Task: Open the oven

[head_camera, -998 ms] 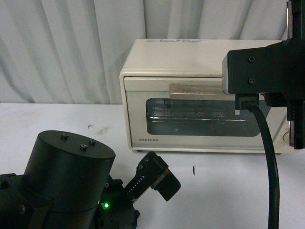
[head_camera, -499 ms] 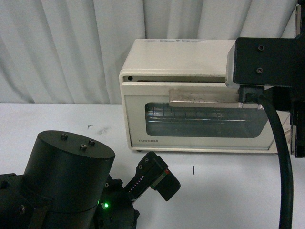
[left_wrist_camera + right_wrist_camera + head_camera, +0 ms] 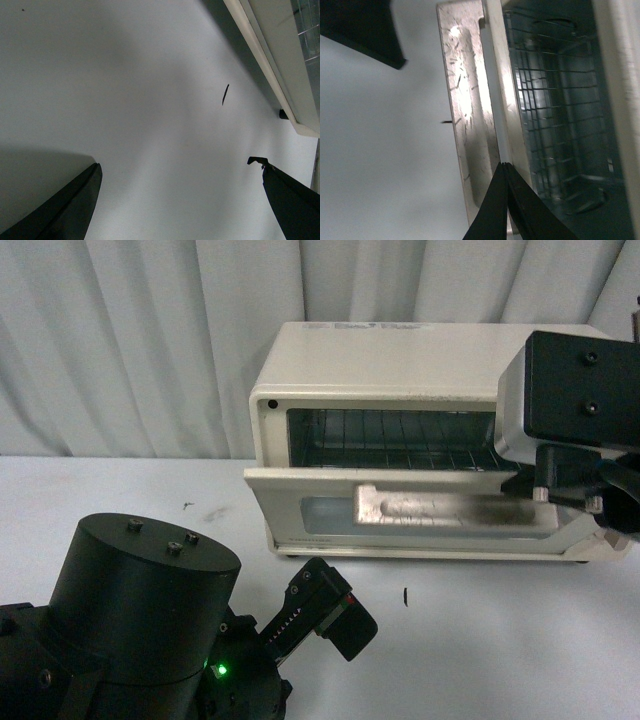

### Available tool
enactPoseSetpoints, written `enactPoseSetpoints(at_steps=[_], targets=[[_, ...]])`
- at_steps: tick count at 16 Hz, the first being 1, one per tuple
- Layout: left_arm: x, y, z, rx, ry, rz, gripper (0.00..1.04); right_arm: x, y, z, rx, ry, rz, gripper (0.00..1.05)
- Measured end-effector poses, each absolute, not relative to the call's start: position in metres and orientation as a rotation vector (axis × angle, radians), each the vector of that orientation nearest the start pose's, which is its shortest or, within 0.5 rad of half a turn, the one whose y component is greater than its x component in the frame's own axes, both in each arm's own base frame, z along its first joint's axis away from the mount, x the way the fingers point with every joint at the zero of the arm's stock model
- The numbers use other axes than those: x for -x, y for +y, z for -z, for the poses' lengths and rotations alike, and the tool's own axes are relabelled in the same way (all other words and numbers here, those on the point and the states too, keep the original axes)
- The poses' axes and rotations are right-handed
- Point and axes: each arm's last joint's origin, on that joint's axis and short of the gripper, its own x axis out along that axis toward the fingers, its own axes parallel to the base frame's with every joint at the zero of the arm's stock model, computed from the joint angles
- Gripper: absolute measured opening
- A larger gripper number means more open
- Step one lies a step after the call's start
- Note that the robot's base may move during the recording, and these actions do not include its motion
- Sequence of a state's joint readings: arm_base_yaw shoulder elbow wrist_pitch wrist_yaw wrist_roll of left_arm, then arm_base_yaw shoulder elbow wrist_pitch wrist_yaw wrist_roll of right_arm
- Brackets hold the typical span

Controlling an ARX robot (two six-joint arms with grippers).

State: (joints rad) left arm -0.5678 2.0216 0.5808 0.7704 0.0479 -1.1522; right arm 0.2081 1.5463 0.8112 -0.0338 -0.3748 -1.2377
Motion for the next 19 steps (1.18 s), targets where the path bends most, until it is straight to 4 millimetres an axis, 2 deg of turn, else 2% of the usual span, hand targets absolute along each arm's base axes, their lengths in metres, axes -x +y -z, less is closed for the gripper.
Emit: enactPoseSetpoints(at_steps=[3,8,11,13,16,17,19], targets=[[-0.254,-0.164,-0.046,0.9,0.906,0.144,0.98,-0.283,0.072,-0.169,0.991,0.421,-1.027,0.02],[-0.254,-0.164,-0.046,0.896,0.906,0.145,0.98,-0.275,0.072,-0.167,0.944,0.521,-1.056,0.02],[-0.254,-0.164,-0.046,0.896,0.905,0.145,0.98,-0.27,0.073,-0.181,0.951,0.491,-1.055,0.02],[-0.254,-0.164,-0.046,0.896,0.905,0.145,0.98,-0.271,0.073,-0.205,0.969,0.421,-1.028,0.02],[-0.254,-0.164,-0.046,0.896,0.905,0.145,0.98,-0.273,0.069,-0.245,1.026,0.248,-0.919,0.32],[-0.254,-0.164,-0.046,0.896,0.905,0.145,0.98,-0.272,0.068,-0.246,1.025,0.251,-0.916,0.47],[-0.254,-0.164,-0.046,0.896,0.905,0.145,0.98,-0.273,0.068,-0.243,1.023,0.262,-0.921,0.67]])
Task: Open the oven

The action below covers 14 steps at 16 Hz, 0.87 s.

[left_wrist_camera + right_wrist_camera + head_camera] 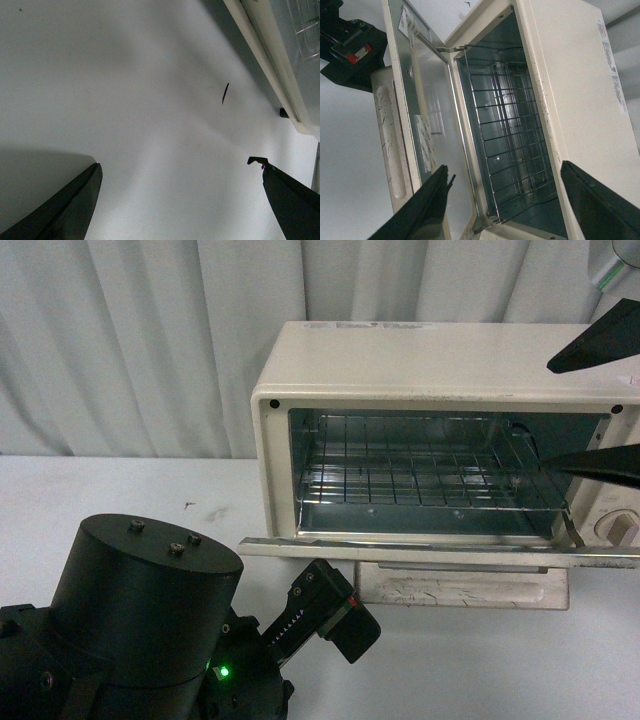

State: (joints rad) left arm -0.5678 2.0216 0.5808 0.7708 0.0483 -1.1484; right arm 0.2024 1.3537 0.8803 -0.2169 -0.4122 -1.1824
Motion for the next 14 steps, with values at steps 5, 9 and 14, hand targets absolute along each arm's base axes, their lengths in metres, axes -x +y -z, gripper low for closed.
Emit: enactPoseSetpoints(at_steps=[5,9,14], targets=[[-0.254,-0.164,-0.046,0.896,0.905,0.145,0.98,-0.273,0.068,-0.243,1.023,0.262,-0.921,0.97],[-0.254,-0.164,-0.046,0.896,0.905,0.145,0.98,-0.275,0.073,-0.238,1.009,0.174,-0.619,0.89],[-0.253,-0.164,-0.046,0.894,0.906,0.146,0.98,-0.227,0.033,-0.212,0.242,0.01,0.018,0.44]])
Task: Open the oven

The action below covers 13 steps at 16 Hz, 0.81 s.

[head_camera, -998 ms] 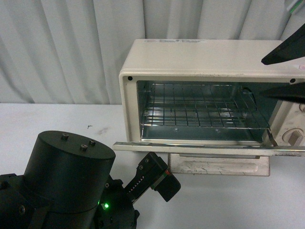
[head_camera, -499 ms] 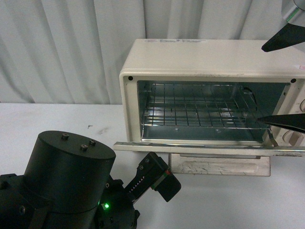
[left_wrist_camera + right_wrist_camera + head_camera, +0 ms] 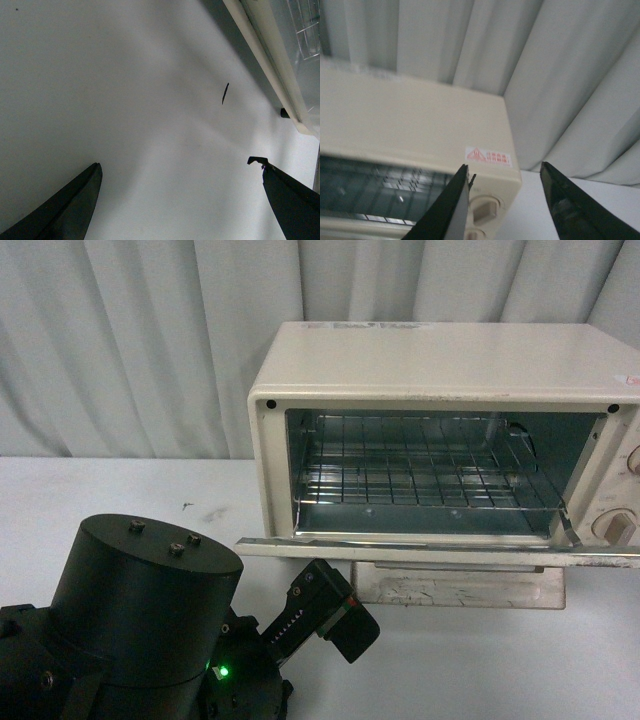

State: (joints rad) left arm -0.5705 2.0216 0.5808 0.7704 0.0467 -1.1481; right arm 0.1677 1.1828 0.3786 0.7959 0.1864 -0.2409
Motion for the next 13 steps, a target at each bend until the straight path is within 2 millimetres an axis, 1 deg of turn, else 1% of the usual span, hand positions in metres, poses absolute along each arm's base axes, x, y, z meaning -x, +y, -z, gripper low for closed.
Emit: enactPoseSetpoints(at_steps=[1,2,5,6,7,8,10,11,13], targets=[[-0.254,-0.164,-0.046,0.893,0.904,0.144,0.98,-0.22,0.031,-0.214,0.157,-0.022,0.015,0.37],[-0.253,-0.164,-0.046,0.894,0.905,0.145,0.98,-0.213,0.03,-0.212,0.102,-0.03,-0.002,0.28],[-0.253,-0.164,-0.046,0.895,0.908,0.149,0.98,-0.2,0.023,-0.197,0.053,0.011,-0.003,0.1],[-0.253,-0.164,-0.046,0.894,0.907,0.147,0.98,-0.182,0.015,-0.189,0.026,0.008,0.007,0.02],[-0.253,-0.164,-0.046,0.895,0.907,0.148,0.98,-0.166,0.009,-0.182,0.019,0.013,-0.018,0.02],[-0.253,-0.164,-0.046,0.895,0.907,0.147,0.98,-0.154,-0.001,-0.178,0.016,0.006,0.011,0.02],[-0.253,-0.164,-0.046,0.895,0.908,0.149,0.98,-0.146,0.0,-0.175,0.016,0.009,0.0,0.02],[-0.253,-0.164,-0.046,0.894,0.908,0.148,0.98,-0.142,0.0,-0.171,0.016,-0.025,0.001,0.02],[-0.253,-0.165,-0.046,0.894,0.907,0.148,0.98,-0.138,0.0,-0.163,0.015,0.027,0.001,0.02]])
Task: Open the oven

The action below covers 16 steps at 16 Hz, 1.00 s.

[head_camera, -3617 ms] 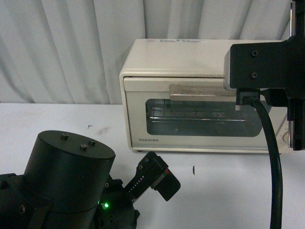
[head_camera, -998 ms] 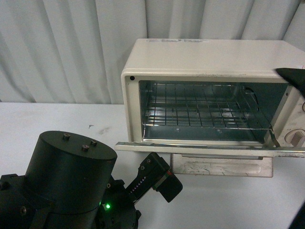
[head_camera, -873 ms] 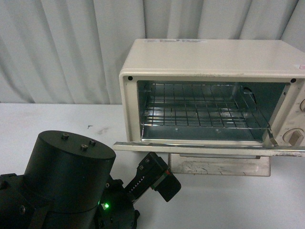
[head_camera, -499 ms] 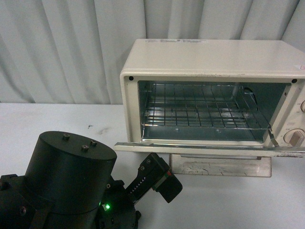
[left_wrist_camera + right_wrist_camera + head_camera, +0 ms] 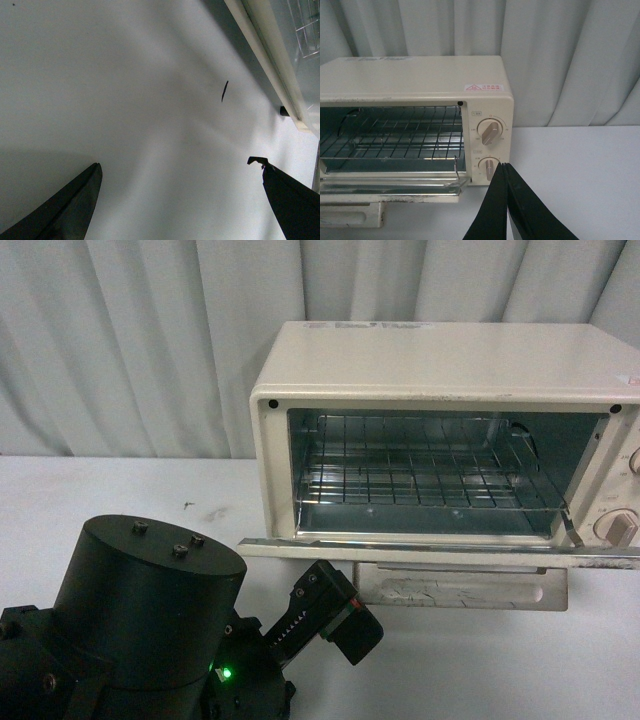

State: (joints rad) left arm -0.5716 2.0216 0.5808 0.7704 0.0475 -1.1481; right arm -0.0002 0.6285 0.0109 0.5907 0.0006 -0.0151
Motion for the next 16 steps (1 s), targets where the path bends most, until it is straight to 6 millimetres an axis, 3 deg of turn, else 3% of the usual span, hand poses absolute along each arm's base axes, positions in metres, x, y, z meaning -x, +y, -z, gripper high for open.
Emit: enactPoseSetpoints(at_steps=[16], targets=[[-0.253,-0.165,-0.046,0.894,0.908,0.148,0.98,-0.11,0.0,-0.17,0.015,-0.011,0.0,0.02]])
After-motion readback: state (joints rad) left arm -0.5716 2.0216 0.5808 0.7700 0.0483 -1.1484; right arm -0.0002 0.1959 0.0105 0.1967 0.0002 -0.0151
